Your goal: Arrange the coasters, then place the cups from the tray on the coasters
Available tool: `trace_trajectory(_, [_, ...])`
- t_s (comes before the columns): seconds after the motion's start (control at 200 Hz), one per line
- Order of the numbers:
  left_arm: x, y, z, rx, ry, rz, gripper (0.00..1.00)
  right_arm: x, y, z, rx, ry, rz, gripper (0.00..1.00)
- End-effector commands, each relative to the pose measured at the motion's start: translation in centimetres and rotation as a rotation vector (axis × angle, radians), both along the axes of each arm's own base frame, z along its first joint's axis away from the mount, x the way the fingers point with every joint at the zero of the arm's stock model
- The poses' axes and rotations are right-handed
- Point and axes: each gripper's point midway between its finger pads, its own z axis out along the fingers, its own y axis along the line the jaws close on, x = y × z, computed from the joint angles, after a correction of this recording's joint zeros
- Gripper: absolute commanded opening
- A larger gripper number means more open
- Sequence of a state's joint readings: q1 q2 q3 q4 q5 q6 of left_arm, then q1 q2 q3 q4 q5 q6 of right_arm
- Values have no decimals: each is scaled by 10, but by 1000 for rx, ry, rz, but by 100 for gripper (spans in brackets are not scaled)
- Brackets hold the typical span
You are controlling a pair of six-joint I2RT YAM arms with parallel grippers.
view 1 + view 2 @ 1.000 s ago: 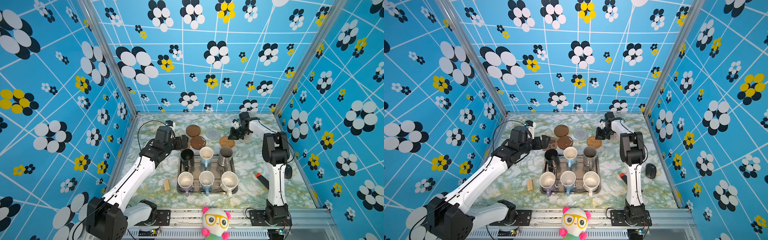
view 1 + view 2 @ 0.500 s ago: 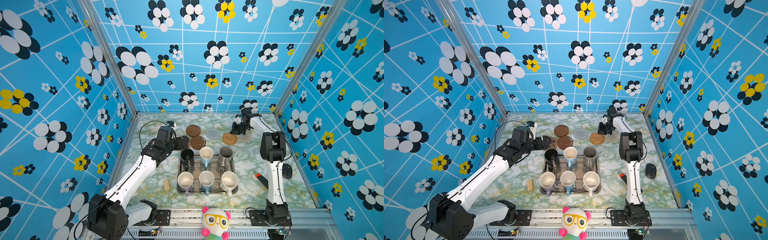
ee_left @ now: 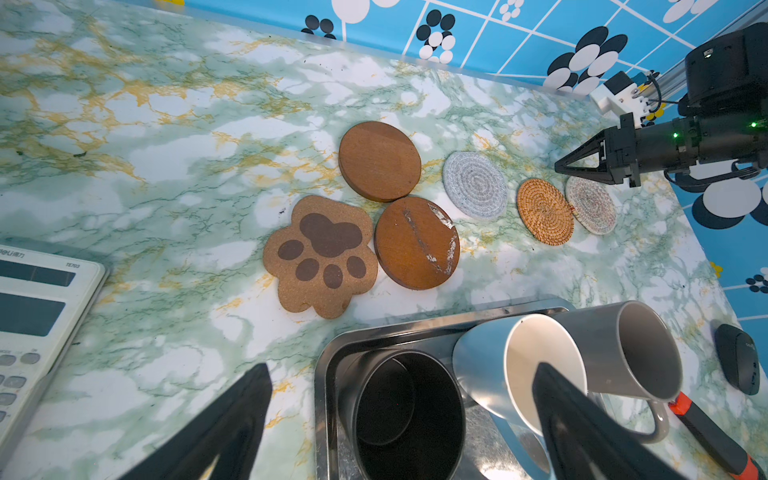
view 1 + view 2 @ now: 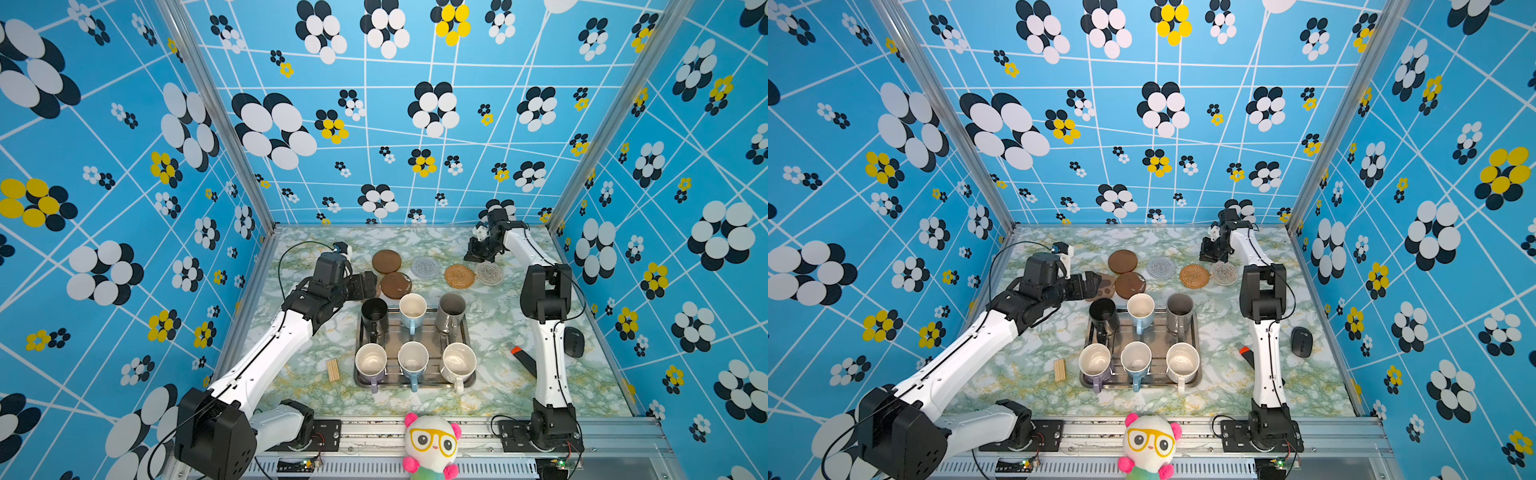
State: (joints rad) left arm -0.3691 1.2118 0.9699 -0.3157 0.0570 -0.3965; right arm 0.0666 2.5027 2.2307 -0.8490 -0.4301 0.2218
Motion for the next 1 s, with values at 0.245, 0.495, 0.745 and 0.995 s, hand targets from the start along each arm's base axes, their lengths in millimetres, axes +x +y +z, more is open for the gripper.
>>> trace_trajectory(0.245, [2,-2,16,-6,-49,4,99,-43,0,41,22,-49,-4,0])
trace_trajectory(0.495, [3,-7,16,-11,-45,-3,100,-63,21,6,75,20,5,6])
trace_trajectory(0.745, [0,-4,18,3,-52,7,100,-65,43,-14,82,51,42,17])
trace_trajectory(0.995, [0,-4,15,6,-49,7,100,-60,44,-38,77,123,46,19])
